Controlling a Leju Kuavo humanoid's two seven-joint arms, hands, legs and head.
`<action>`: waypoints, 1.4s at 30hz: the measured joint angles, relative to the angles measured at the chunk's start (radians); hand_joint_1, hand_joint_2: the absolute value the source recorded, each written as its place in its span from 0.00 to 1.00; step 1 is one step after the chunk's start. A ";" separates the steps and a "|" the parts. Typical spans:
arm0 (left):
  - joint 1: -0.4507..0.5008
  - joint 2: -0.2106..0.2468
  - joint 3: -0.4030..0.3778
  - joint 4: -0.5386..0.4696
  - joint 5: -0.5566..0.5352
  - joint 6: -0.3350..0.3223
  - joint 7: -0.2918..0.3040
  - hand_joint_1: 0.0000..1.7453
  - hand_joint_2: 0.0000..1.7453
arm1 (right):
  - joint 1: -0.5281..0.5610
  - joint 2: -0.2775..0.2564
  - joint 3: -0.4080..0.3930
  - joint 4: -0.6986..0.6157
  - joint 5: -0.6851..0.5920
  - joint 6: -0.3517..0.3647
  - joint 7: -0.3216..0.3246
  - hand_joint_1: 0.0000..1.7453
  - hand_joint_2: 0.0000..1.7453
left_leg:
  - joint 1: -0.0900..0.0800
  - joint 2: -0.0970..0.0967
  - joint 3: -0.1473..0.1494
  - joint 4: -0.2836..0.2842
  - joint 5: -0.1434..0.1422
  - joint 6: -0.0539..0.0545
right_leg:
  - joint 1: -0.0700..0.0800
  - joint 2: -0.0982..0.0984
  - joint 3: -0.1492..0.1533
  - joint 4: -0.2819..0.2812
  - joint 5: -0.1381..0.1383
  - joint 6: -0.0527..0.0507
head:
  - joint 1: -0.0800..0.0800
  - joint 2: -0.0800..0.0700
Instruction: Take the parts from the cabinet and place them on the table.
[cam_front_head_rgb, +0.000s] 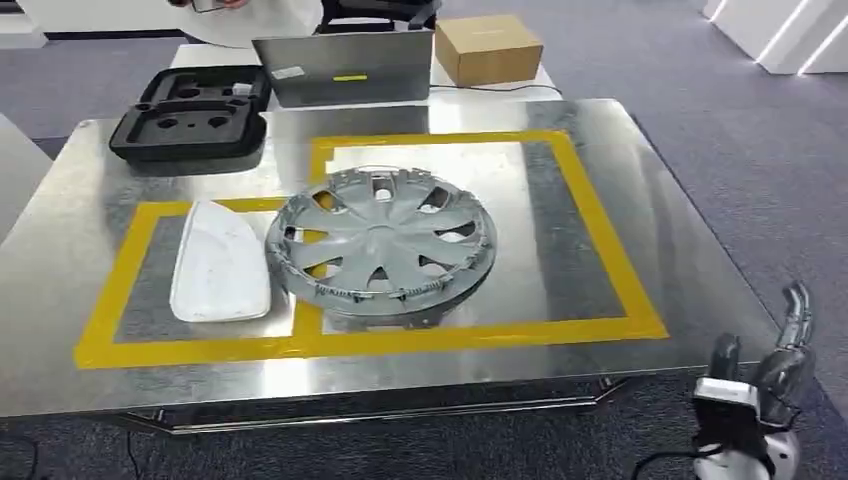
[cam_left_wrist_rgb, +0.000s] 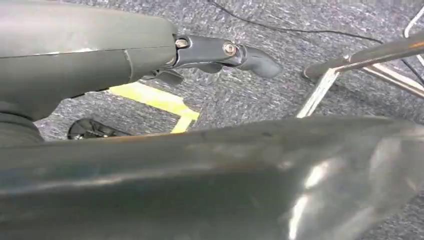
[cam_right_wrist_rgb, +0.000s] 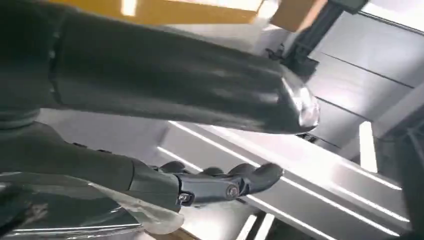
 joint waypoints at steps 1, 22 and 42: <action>0.002 0.000 0.004 0.000 0.005 0.000 -0.001 0.00 0.00 | 0.020 0.012 -0.017 -0.004 -0.015 0.019 -0.010 0.00 0.00 | 0.005 0.000 -0.004 0.004 0.001 -0.005 | -0.006 -0.002 0.034 -0.058 0.038 0.007 | 0.000 0.000; 0.035 -0.028 0.061 -0.017 -0.006 0.045 0.025 0.00 0.00 | 0.162 0.289 -0.386 0.048 -0.205 0.117 0.035 0.00 0.00 | -0.048 0.001 0.133 0.003 -0.127 0.018 | 0.027 -0.016 0.035 -0.242 0.199 -0.054 | -0.019 0.000; 0.040 -0.079 0.166 -0.066 -0.130 0.093 0.004 0.00 0.00 | -0.109 0.272 -0.835 1.135 0.308 -0.034 0.205 0.00 0.00 | -0.020 0.015 -0.081 0.160 -0.123 -0.044 | 0.011 -0.017 0.192 -0.296 0.089 -0.070 | -0.010 0.000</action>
